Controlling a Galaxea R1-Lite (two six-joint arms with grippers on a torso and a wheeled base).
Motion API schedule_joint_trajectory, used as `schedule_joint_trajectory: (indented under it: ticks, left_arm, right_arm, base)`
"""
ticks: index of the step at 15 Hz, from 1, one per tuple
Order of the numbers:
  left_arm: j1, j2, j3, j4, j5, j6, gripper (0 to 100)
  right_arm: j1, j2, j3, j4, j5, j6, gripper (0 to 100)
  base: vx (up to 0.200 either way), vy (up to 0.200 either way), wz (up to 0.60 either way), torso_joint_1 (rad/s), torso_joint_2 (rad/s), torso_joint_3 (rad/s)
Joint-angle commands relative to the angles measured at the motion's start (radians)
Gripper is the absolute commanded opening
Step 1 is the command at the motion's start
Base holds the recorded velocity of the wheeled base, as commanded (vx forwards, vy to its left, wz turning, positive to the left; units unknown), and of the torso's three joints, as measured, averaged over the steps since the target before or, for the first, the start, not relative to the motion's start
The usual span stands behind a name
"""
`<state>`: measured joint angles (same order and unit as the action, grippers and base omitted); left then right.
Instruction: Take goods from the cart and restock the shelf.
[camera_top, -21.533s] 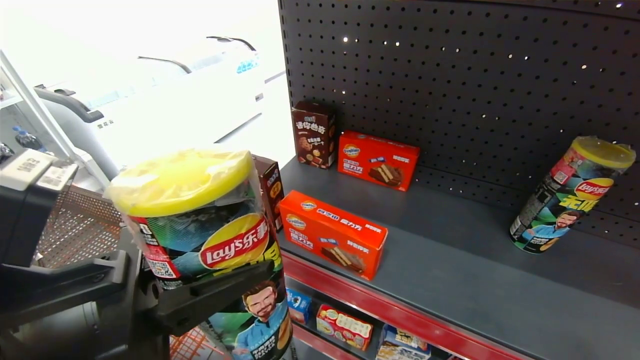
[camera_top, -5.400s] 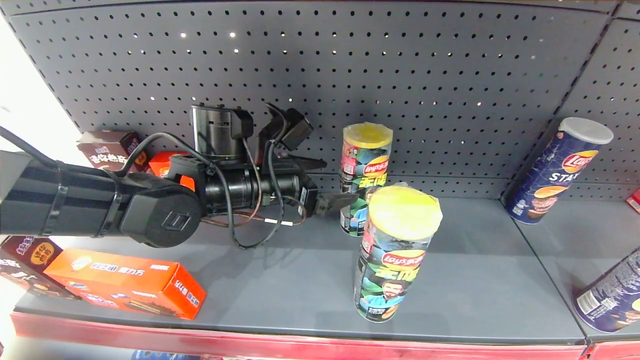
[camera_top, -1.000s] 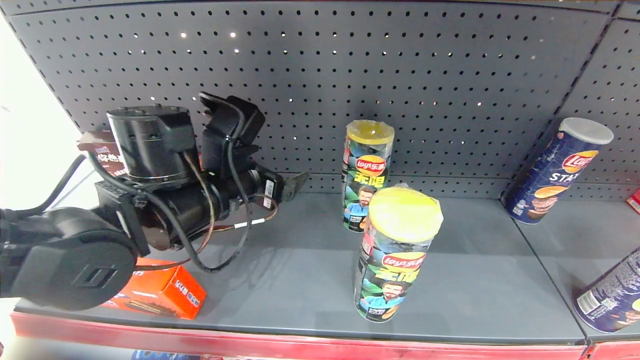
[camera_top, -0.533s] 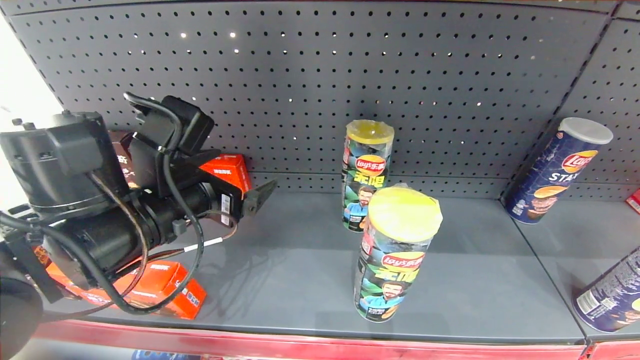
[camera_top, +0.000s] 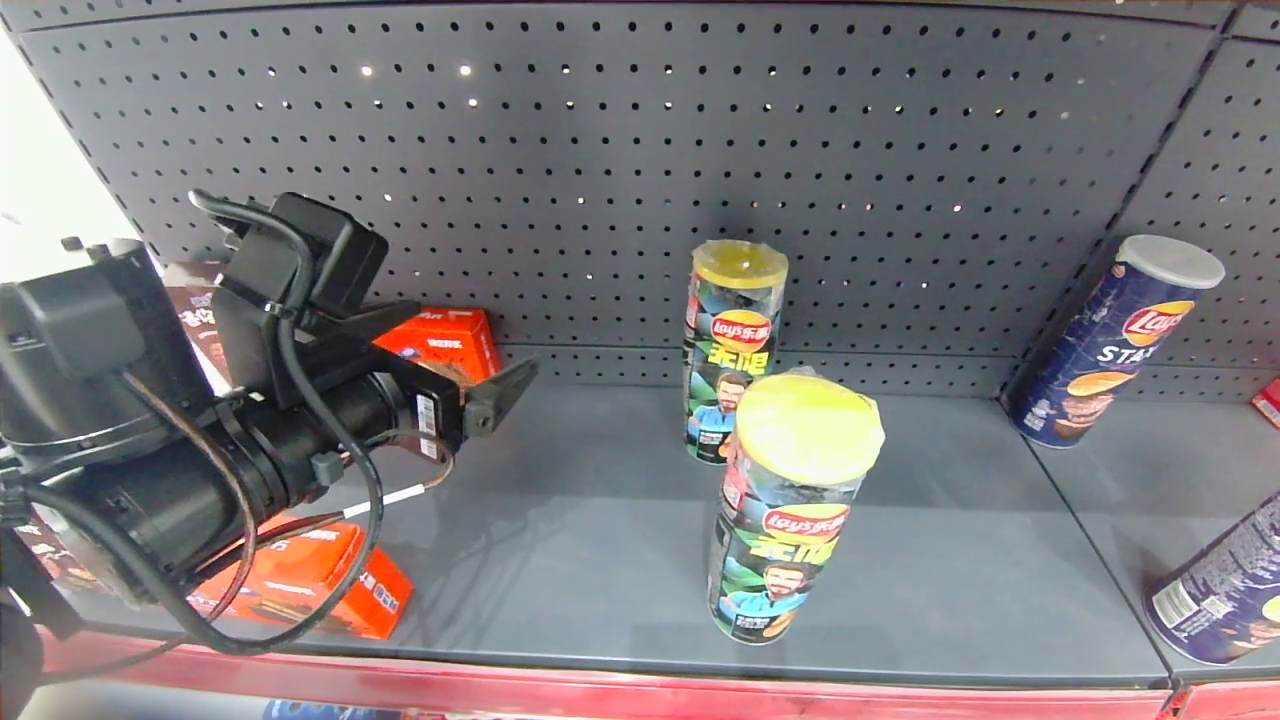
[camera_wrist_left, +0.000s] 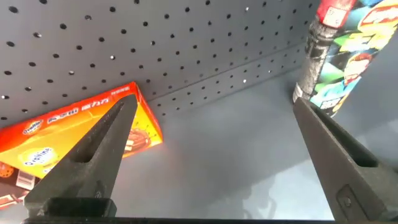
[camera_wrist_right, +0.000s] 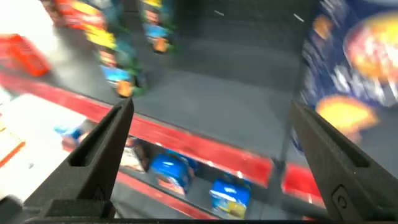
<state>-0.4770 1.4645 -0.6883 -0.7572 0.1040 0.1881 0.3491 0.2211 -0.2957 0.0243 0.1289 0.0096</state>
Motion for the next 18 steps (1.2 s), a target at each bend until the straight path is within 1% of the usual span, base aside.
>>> schedule_joint_trajectory:
  ticks: [1,3,4,6,8,9,10,12,13,16,18]
  left_arm:
    - [0.003,-0.003,0.01,-0.005,0.0,0.001,100]
    - [0.017,-0.004,0.03,-0.016,-0.003,0.001,100]
    - [0.02,-0.003,0.044,-0.039,-0.004,0.002,100]
    - [0.021,-0.001,0.052,-0.053,-0.006,0.002,100]
    - [0.023,-0.001,0.055,-0.057,-0.006,0.002,100]
    - [0.023,-0.001,0.055,-0.057,-0.006,0.001,100]
    - [0.023,-0.001,0.053,-0.059,-0.006,0.001,100]
    - [0.029,0.002,0.053,-0.059,-0.007,-0.001,100]
    - [0.04,0.002,0.052,-0.057,-0.014,0.001,100]
    - [0.04,0.004,0.05,-0.059,-0.03,-0.001,100]
    - [0.038,0.01,0.038,-0.059,-0.032,0.001,100]
  right_arm:
    - [0.021,0.253,-0.092,0.008,0.064,-0.092,100]
    - [0.045,0.38,-0.149,0.005,0.08,-0.152,100]
    - [0.08,0.44,-0.181,0.005,0.08,-0.166,100]
    - [0.22,0.586,-0.235,-0.012,0.058,-0.171,100]
    - [0.281,0.653,-0.26,-0.017,0.035,-0.168,100]
    - [0.372,0.747,-0.281,-0.02,0.023,-0.165,100]
    - [0.389,0.791,-0.279,-0.04,0.012,-0.163,100]
    - [0.392,0.925,-0.267,-0.168,-0.025,-0.143,100]
    - [0.395,0.972,-0.273,-0.221,-0.061,-0.114,100]
    - [0.399,1.054,-0.316,-0.234,-0.169,-0.068,100]
    - [0.395,1.101,-0.356,-0.234,-0.218,-0.049,100]
  base:
    - [0.0,0.0,0.0,0.0,0.0,0.0]
    - [0.0,0.0,0.0,0.0,0.0,0.0]
    - [0.0,0.0,0.0,0.0,0.0,0.0]
    - [0.0,0.0,0.0,0.0,0.0,0.0]
    - [0.0,0.0,0.0,0.0,0.0,0.0]
    - [0.0,0.0,0.0,0.0,0.0,0.0]
    - [0.0,0.0,0.0,0.0,0.0,0.0]
    - [0.0,0.0,0.0,0.0,0.0,0.0]
    - [0.0,0.0,0.0,0.0,0.0,0.0]
    - [0.0,0.0,0.0,0.0,0.0,0.0]
    - [0.0,0.0,0.0,0.0,0.0,0.0]
